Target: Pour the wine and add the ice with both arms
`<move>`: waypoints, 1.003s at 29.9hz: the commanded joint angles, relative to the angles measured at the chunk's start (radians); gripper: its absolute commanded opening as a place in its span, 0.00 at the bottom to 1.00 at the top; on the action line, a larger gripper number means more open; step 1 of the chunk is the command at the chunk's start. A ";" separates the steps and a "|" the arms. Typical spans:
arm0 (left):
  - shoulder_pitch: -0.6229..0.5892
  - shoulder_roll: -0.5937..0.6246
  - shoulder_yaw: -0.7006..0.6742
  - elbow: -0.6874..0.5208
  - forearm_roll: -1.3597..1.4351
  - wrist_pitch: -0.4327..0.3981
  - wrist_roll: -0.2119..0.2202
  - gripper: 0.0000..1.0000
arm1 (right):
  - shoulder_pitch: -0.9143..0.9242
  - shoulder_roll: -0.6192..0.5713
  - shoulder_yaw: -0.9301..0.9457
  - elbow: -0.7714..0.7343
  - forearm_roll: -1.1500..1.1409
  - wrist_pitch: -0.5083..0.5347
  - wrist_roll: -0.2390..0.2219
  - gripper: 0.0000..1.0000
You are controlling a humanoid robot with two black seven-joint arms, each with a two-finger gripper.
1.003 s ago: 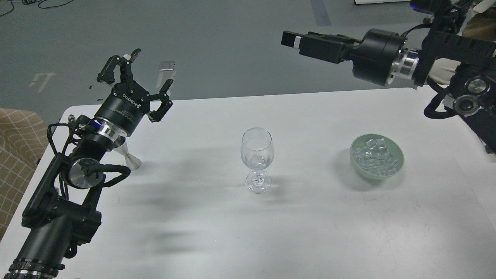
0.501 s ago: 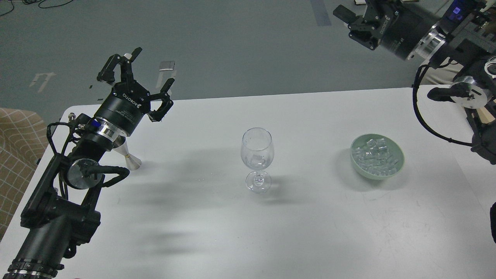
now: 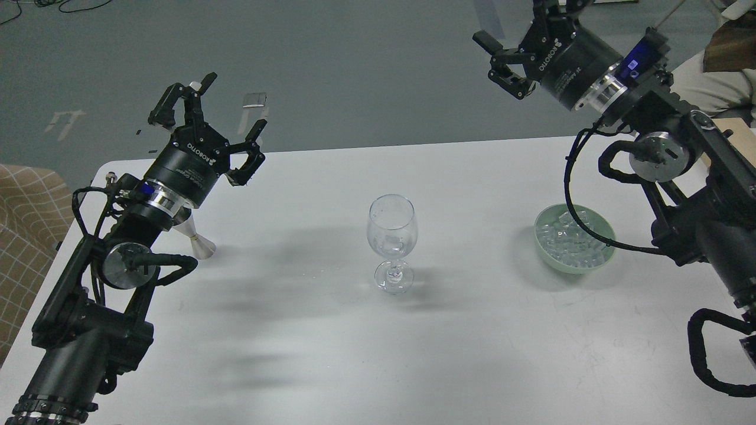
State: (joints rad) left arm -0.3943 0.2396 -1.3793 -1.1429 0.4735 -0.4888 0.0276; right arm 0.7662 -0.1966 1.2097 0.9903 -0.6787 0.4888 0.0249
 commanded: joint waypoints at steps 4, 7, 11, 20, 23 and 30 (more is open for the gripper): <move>-0.005 -0.002 -0.006 0.005 -0.001 0.000 0.000 0.98 | -0.001 0.046 0.005 -0.068 0.070 -0.001 0.000 0.99; -0.014 -0.002 -0.004 0.009 -0.022 0.000 -0.002 0.98 | -0.010 0.055 0.024 -0.087 0.108 -0.010 0.006 0.99; -0.015 -0.002 -0.001 0.012 -0.038 0.000 0.000 0.98 | -0.012 0.077 0.047 -0.091 0.113 -0.013 0.010 0.99; -0.024 0.000 -0.004 0.020 -0.041 0.000 0.000 0.98 | -0.024 0.134 0.067 -0.104 0.111 -0.053 0.010 0.99; -0.024 0.000 -0.006 0.022 -0.046 0.000 0.000 0.98 | -0.027 0.132 0.067 -0.104 0.111 -0.050 0.009 0.99; -0.038 -0.003 -0.001 0.067 -0.070 0.000 0.003 0.98 | -0.031 0.126 0.062 -0.104 0.111 -0.039 0.012 0.99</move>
State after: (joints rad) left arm -0.4270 0.2374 -1.3806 -1.0920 0.4072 -0.4888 0.0314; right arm 0.7375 -0.0668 1.2722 0.8867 -0.5676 0.4460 0.0326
